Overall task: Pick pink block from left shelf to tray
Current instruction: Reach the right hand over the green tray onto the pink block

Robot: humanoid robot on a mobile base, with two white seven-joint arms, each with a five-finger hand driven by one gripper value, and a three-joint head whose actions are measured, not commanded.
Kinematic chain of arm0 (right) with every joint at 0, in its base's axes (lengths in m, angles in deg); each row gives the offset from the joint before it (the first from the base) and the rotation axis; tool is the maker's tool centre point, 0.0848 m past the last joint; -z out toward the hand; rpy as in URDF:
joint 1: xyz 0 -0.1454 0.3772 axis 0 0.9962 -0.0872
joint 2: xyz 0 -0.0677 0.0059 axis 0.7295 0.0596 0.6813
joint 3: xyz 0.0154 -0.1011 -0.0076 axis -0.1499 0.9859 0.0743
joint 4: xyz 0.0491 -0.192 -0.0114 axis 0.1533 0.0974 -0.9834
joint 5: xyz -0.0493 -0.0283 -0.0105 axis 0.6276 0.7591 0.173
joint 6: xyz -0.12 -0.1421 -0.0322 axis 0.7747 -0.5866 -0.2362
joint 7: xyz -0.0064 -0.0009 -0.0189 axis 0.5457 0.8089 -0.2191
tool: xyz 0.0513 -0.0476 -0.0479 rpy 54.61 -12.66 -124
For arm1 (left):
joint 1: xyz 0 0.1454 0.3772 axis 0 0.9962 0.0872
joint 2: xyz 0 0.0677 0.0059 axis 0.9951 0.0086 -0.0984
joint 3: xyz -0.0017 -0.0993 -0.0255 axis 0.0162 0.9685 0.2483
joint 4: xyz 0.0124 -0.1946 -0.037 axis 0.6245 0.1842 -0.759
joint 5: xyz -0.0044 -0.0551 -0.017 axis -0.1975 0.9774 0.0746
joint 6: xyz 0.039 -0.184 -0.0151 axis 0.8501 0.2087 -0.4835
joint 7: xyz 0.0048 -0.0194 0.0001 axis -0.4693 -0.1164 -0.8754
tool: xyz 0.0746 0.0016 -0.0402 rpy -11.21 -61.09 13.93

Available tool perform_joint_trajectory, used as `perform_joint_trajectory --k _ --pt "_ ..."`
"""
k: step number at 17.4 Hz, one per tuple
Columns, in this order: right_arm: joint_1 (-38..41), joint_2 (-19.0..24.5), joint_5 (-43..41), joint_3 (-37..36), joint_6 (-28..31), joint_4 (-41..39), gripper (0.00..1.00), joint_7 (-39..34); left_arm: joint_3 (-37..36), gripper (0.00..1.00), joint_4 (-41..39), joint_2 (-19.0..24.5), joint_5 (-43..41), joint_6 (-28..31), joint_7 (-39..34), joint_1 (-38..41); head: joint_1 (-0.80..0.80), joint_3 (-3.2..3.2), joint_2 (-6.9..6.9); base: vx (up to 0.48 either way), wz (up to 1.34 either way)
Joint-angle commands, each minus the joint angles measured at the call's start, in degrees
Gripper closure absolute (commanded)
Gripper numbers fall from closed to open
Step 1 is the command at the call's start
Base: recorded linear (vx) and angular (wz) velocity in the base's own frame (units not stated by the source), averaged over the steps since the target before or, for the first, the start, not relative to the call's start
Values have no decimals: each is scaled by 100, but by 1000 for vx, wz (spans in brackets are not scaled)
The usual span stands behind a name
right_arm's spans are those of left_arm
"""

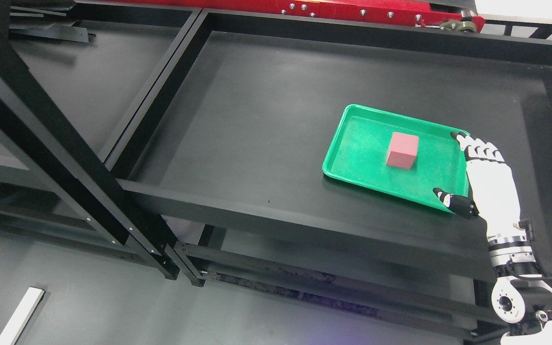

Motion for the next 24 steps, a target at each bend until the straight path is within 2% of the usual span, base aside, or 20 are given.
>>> perform_joint_trajectory --k 1,8,24 --pt "-18 24 -130 3 24 45 6 -186 0 0 -100 100 -9 -3 5 -132 0 0 0 208 38" --pt "-70 -2 -113 73 50 300 6 -1099 0 0 -100 100 -9 -3 5 -132 0 0 0 171 74" --pt "-141 -72 -95 363 68 827 6 -1795 0 0 -100 100 -9 -3 5 -132 0 0 0 87 20"
